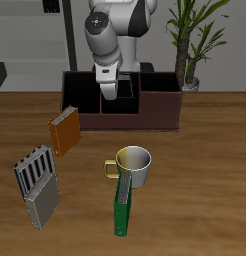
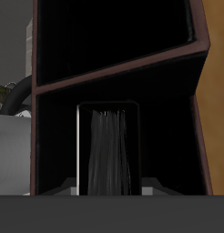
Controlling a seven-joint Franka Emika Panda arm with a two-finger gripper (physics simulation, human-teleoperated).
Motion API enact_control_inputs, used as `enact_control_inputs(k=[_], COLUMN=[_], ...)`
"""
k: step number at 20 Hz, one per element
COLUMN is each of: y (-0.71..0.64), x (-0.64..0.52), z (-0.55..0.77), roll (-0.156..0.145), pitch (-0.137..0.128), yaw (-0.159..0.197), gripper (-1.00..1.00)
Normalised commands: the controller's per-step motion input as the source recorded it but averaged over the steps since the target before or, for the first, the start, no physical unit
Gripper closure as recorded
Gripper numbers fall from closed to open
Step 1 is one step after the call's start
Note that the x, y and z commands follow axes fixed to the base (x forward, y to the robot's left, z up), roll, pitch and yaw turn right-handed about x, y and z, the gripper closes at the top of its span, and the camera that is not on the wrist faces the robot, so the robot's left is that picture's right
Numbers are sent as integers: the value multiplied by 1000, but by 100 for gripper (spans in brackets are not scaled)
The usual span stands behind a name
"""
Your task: Place the black book into the back desk caddy's back compartment and place the striped book into the back desk caddy's right compartment
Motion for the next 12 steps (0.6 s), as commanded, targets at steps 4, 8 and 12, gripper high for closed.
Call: enact_control_inputs(k=[4, 8, 12], y=[-26, 14, -43], x=[10, -25, -3], z=[159, 159, 327], roll=[-8, 7, -1], pitch=[-29, -5, -44], yaw=[-46, -42, -55], gripper=[-100, -100, -100])
